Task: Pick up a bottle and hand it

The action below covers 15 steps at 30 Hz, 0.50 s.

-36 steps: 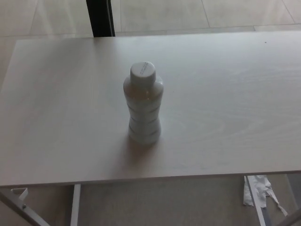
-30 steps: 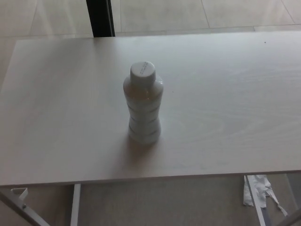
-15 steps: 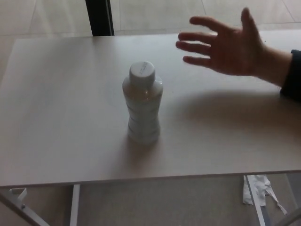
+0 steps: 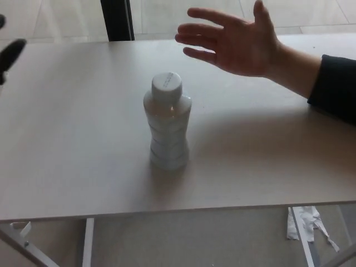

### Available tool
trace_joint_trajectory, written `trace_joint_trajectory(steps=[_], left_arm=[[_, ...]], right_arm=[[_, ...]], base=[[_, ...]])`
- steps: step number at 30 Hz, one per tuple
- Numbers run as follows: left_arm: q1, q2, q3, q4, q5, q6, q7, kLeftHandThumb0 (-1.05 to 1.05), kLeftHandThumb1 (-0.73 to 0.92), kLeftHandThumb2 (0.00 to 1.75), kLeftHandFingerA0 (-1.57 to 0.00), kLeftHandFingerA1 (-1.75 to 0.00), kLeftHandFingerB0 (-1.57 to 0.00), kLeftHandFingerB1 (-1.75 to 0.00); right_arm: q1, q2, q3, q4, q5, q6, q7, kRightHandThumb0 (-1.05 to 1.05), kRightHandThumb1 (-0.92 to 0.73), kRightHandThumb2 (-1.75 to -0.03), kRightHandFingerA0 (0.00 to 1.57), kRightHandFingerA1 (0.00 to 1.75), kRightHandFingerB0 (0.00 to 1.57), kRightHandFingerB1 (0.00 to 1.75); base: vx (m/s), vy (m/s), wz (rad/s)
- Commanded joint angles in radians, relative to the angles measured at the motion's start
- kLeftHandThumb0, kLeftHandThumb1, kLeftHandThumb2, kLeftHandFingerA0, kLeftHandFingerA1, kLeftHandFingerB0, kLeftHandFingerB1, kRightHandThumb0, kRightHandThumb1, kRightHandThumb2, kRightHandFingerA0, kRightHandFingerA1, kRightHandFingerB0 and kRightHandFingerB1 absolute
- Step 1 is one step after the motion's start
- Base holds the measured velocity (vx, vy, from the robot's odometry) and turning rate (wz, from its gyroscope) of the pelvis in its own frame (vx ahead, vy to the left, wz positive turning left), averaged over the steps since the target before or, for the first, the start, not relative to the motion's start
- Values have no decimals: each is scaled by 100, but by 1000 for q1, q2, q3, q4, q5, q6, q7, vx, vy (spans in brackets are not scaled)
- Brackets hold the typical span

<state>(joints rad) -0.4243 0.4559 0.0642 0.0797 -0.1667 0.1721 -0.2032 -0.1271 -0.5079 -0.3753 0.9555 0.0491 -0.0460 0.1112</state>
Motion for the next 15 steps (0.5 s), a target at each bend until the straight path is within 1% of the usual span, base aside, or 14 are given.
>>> trace_joint_trajectory(steps=[1,2,3,4,5,6,7,8,9,11,12,14,15], left_arm=[[-12,-148,-196,-88,40,149,-23,-76,42,82,-18,-54,-11,-45],[-8,-160,-212,-96,46,156,-20,-75,53,57,-24,-49,-17,-36],[-5,-177,-244,-88,68,140,-20,-72,43,82,-21,-54,-10,-45],[-5,-182,-256,-84,77,134,-21,-72,43,82,-21,-54,-10,-45],[-9,-197,-267,-69,75,129,-25,-86,47,85,-24,-53,-12,-44],[-11,-203,-270,-63,76,128,-27,-86,47,85,-24,-53,-12,-44],[-12,-207,-277,-59,85,126,-26,-79,56,57,-29,-48,-18,-34],[-14,-208,-291,-57,100,127,-28,-78,44,86,-21,-55,-12,-44],[-15,-210,-298,-56,109,132,-27,-75,43,84,-21,-54,-10,-43],[-15,-218,-313,-51,124,142,-23,-75,43,84,-22,-54,-11,-43],[-11,-218,-323,-47,125,150,-37,-77,44,84,-22,-56,-12,-43],[-4,-218,-318,-55,107,176,-55,-76,42,84,-21,-56,-9,-42],[-3,-213,-321,-57,111,181,-61,-77,43,85,-21,-56,-9,-43]], right_arm=[[-11,-26,-7,-3,26,-1,16,-70,-44,-86,40,71,31,56],[-6,-26,-4,-8,24,-2,21,-69,-45,-86,40,70,29,55],[-4,-27,-1,-6,20,-7,19,-64,-43,-87,43,72,29,55],[-3,-27,0,-6,18,-9,17,-64,-43,-87,43,72,29,55],[-6,-26,2,-1,16,-14,12,-63,-43,-87,44,71,30,55],[-8,-25,3,2,15,-16,9,-63,-43,-87,44,71,30,55],[-10,-25,7,1,13,-11,8,-62,-58,-57,51,82,35,46],[-10,-26,12,-1,8,-9,6,-68,-46,-87,54,79,29,54],[-11,-24,12,-3,10,-9,7,-62,-43,-87,57,79,30,55],[-10,-22,9,-9,17,-4,9,-63,-43,-86,59,81,30,55],[-9,-24,14,-9,13,-14,17,-70,-47,-86,41,70,29,53],[-15,-24,7,-6,27,-5,26,-71,-47,-86,43,68,28,52],[-16,-24,6,-6,29,-6,28,-69,-47,-86,47,70,27,51]], base=[[0,0,0],[0,0,0],[0,0,0],[0,0,0],[0,0,0],[0,0,0],[0,0,0],[0,0,0],[0,0,0],[0,0,0],[0,0,0],[0,0,0],[0,0,0]])
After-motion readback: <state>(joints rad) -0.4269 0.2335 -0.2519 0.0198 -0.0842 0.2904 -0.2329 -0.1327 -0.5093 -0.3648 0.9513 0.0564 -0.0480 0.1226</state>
